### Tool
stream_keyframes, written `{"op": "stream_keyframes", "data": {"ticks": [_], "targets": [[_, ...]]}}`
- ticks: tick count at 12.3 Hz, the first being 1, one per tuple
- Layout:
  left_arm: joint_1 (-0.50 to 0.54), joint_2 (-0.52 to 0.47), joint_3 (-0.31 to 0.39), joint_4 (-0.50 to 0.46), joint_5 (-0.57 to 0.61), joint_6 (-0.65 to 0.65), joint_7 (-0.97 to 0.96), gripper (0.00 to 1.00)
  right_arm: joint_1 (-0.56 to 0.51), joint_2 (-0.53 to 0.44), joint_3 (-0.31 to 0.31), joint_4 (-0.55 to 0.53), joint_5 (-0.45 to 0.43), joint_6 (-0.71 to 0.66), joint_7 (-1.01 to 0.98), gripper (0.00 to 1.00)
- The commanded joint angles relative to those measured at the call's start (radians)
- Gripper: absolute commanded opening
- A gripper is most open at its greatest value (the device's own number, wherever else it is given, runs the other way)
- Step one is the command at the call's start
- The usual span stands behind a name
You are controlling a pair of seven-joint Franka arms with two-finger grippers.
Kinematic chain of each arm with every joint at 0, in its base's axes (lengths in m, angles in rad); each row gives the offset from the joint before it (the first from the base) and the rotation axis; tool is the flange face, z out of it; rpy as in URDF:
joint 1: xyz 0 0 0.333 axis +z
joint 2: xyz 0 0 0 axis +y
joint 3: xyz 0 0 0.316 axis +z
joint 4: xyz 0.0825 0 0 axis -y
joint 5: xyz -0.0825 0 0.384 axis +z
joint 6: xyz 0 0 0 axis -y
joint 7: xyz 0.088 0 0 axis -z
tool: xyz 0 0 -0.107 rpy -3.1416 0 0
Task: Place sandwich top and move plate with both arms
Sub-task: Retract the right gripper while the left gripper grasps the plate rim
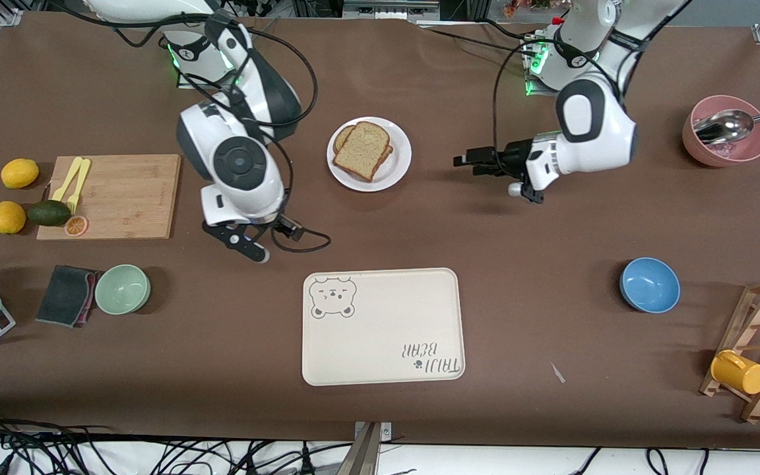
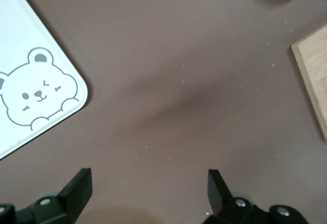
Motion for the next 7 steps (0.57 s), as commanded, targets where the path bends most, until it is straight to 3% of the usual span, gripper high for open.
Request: {"op": "stream_keyframes", "data": {"ticks": [1, 4, 7], "targets": [[0.006, -0.026, -0.101, -0.067, -0.176, 0.121, 0.117, 1.00, 0.006, -0.082, -0.102, -0.045, 0.077, -0.003, -0.193, 1.00], [-0.007, 0.025, -0.267, -0.075, -0.432, 0.334, 0.214, 1.00, 0.006, -0.165, -0.243, -0.058, 0.154, -0.074, -0.471, 1.00], [-0.114, 0.088, -0.285, -0.051, -0.664, 0.458, 0.358, 1.00, -0.004, -0.211, -0.299, -0.053, 0.156, -0.112, -0.606, 1.00]]}}
